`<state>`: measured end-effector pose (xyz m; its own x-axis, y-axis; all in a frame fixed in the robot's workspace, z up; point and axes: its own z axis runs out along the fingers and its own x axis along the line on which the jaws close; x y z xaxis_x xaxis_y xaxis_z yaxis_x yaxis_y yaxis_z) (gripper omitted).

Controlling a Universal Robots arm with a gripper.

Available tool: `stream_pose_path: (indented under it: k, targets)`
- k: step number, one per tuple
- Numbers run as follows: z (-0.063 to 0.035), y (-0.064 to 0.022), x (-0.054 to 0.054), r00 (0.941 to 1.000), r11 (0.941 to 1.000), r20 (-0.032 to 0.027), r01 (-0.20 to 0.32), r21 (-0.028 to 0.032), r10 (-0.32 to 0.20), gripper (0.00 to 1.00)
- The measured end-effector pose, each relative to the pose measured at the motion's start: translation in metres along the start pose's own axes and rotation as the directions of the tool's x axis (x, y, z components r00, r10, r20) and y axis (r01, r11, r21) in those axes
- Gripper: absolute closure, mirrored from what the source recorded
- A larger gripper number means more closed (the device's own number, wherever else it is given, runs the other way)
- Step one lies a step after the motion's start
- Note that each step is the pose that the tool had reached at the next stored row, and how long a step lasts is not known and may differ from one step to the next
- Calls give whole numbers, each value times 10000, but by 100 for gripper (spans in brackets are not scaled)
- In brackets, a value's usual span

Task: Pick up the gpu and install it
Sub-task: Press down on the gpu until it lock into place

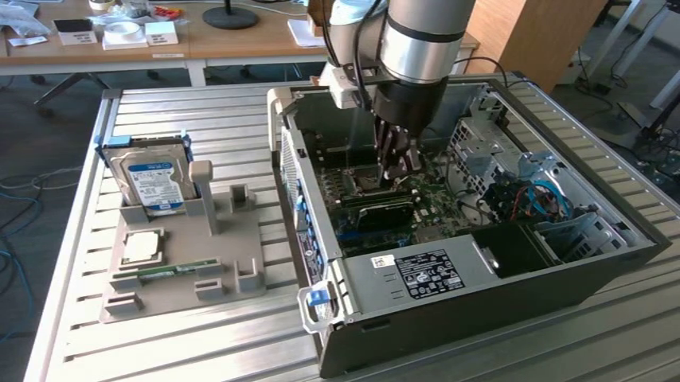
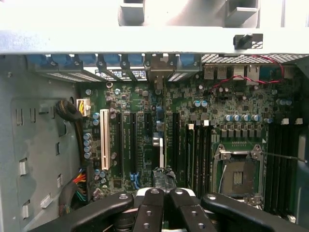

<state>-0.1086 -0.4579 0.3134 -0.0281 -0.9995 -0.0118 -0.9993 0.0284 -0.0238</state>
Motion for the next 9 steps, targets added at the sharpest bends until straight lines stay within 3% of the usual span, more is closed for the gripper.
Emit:
stream_pose_path:
  k: [9]
  targets:
    - [28,-11,-52,10000,10000,47,1,0,-1,89]
